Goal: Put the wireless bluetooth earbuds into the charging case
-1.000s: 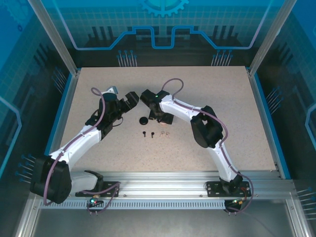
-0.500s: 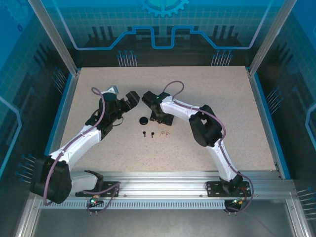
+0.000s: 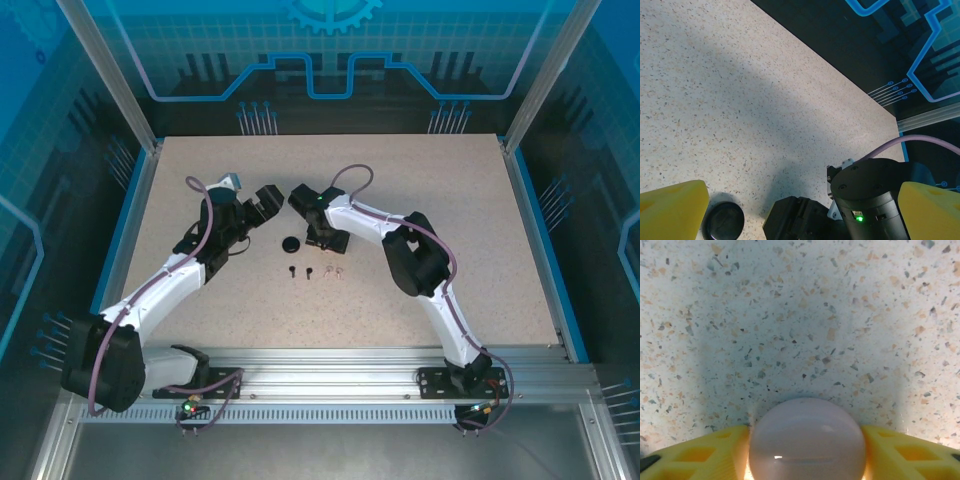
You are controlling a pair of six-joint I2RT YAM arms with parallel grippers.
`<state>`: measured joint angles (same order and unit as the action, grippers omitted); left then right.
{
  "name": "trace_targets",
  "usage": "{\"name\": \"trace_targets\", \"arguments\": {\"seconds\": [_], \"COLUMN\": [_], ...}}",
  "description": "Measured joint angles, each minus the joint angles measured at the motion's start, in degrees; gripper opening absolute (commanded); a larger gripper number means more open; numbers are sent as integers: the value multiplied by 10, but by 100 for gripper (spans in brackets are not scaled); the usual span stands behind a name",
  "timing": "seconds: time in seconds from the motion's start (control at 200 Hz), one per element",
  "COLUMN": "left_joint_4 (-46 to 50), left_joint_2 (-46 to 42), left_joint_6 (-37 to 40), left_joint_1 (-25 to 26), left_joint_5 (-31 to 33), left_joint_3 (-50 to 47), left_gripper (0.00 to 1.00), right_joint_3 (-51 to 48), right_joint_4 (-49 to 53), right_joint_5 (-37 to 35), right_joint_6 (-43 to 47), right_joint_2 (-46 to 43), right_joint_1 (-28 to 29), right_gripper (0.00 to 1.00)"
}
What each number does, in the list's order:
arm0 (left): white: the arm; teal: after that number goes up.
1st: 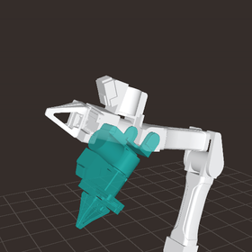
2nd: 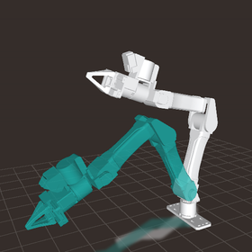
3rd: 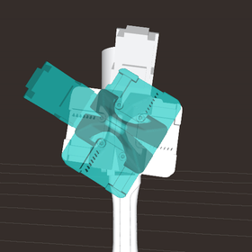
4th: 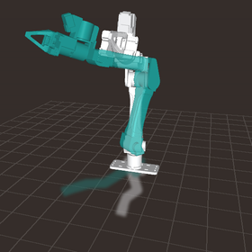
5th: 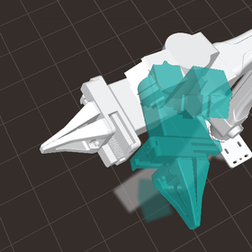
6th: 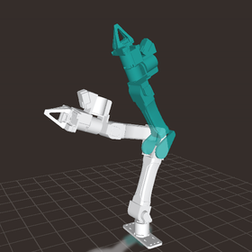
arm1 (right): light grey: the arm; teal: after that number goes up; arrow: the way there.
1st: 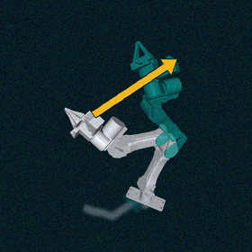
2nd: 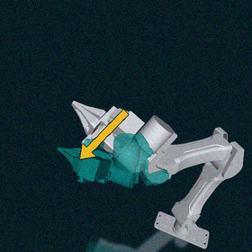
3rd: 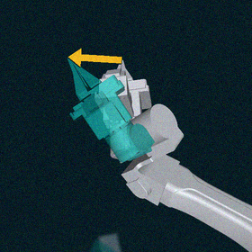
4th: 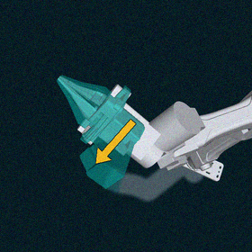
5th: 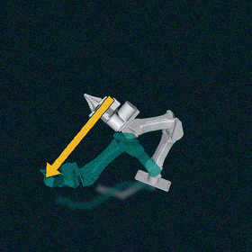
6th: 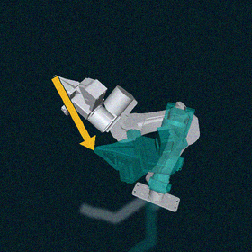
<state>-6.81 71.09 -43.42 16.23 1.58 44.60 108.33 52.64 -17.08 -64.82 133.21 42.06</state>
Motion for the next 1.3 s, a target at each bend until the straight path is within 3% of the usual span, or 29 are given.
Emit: {"name": "trace_targets", "arguments": {"seconds": [0.175,0.55,0.81,1.301], "left_joint_4": [-7,-82,-199,-493], "left_joint_2": [2,5,45,157], "left_joint_6": [0,-1,-7,-54], "left_joint_1": [0,0,1,45], "left_joint_5": [-8,-69,-131,-165], "left_joint_3": [-1,-40,-85,-146], "left_gripper": [99,99,99,98], "right_joint_3": [-12,-84,-101,-145], "right_joint_4": [-11,-48,-65,-108], "right_joint_5": [2,2,6,4], "right_joint_6": [7,14,7,-94], "right_joint_2": [-9,-70,-166,-283], "right_joint_1": [-1,-5,-19,-20], "right_gripper": [42,40,40,40]}}
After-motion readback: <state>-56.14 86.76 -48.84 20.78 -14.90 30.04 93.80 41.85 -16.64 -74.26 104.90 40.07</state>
